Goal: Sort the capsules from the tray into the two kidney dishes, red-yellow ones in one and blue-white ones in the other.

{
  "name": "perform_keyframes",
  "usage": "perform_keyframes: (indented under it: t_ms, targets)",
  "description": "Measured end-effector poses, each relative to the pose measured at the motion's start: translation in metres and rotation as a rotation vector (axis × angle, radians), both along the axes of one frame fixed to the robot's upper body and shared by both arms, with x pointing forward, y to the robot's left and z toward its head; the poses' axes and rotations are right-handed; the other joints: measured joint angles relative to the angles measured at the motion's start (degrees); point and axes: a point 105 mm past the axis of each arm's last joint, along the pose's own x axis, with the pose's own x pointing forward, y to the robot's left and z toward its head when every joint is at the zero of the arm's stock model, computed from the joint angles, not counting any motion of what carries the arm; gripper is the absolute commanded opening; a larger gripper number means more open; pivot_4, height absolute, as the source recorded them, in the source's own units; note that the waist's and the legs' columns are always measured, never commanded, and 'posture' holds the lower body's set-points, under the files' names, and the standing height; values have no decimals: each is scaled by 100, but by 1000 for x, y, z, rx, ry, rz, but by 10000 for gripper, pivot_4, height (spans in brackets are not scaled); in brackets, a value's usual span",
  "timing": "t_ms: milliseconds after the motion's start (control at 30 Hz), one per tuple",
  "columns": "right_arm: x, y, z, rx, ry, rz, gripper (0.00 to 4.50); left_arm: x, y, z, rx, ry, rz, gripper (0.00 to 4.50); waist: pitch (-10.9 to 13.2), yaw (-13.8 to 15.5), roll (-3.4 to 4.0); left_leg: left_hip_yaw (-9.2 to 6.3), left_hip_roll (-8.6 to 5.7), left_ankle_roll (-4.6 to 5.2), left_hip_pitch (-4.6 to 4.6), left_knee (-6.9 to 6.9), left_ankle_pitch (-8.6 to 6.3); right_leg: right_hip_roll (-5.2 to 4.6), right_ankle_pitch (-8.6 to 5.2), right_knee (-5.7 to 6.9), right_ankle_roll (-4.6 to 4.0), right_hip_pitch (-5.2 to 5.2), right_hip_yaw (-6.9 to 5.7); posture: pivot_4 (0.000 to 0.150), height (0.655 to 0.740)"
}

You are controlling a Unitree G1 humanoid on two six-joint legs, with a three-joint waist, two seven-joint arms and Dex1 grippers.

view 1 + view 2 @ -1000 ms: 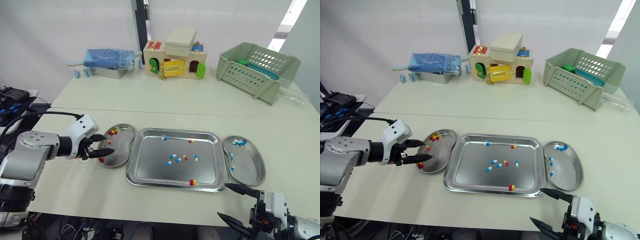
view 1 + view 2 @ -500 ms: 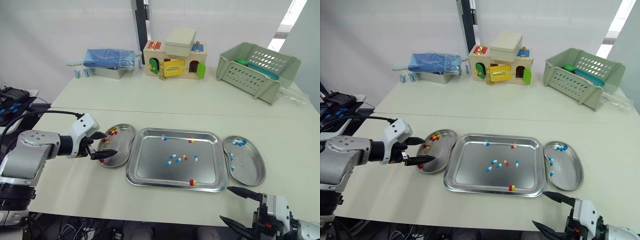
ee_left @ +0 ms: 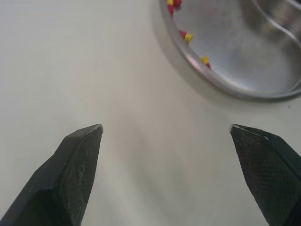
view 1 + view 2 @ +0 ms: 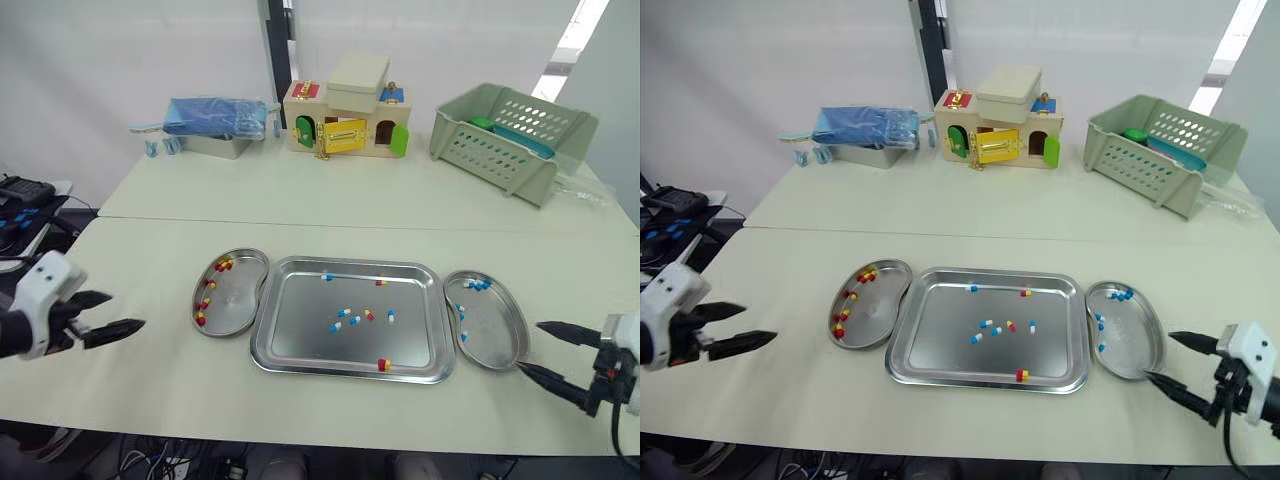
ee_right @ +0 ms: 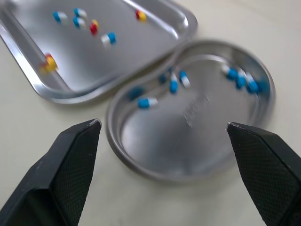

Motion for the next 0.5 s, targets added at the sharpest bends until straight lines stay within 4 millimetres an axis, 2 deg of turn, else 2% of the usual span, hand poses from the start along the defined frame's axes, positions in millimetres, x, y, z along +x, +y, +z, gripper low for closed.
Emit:
perform_keyframes:
  t_ms: [133, 233, 500]
  targets:
    - [19, -20, 9, -17, -23, -56, 45000, -16, 17, -4, 15, -5, 60, 44805, 1, -4, 1, 4, -1, 0, 0, 1, 0, -2, 0, 1, 0, -2, 3, 1500, 7400]
    - [29, -34, 14, -47, -3, -95, 45000, -22, 21, -10, 12, -10, 87, 44805, 2, 0, 2, 8, -1, 0, -7, 0, 0, -3, 0, 1, -1, -11, 7, 1500, 7400]
    - [34, -45, 4, -71, 57, -122, 45000, -27, 18, -19, 5, -4, 94, 44805, 3, 17, 0, 9, -1, -1, -12, 0, 0, -4, 0, 2, -1, -15, 7, 1500, 7400]
